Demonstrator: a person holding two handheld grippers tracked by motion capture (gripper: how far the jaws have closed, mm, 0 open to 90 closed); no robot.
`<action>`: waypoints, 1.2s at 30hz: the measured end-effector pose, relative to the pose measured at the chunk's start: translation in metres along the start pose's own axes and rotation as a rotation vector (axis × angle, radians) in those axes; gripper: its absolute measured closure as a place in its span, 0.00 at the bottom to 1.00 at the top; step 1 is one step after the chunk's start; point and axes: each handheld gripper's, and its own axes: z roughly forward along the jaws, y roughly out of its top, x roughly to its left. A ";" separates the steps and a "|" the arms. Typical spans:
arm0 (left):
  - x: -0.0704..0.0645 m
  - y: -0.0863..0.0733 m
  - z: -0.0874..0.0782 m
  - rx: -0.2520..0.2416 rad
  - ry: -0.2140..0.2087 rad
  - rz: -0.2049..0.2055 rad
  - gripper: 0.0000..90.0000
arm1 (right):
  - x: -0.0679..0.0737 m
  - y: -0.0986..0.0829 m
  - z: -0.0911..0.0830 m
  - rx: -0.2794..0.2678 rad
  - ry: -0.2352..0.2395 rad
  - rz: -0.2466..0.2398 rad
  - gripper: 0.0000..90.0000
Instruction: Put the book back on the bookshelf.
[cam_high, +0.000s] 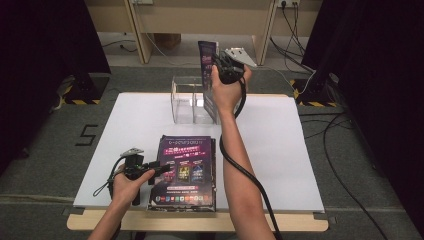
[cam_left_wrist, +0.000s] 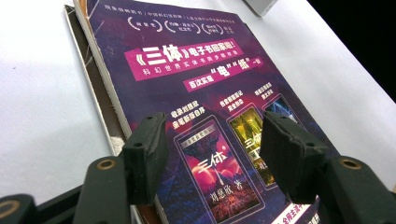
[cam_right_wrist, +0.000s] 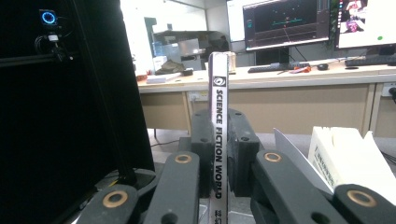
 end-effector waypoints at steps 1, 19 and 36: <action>0.000 0.000 0.000 -0.001 0.000 0.000 0.45 | 0.001 -0.001 0.000 0.002 0.000 0.008 0.93; 0.001 0.000 -0.001 -0.002 -0.001 -0.001 0.45 | 0.003 -0.018 0.012 0.032 -0.039 -0.023 0.93; 0.002 0.000 -0.002 -0.009 -0.009 -0.013 0.45 | 0.015 -0.035 -0.007 0.007 -0.064 -0.055 0.92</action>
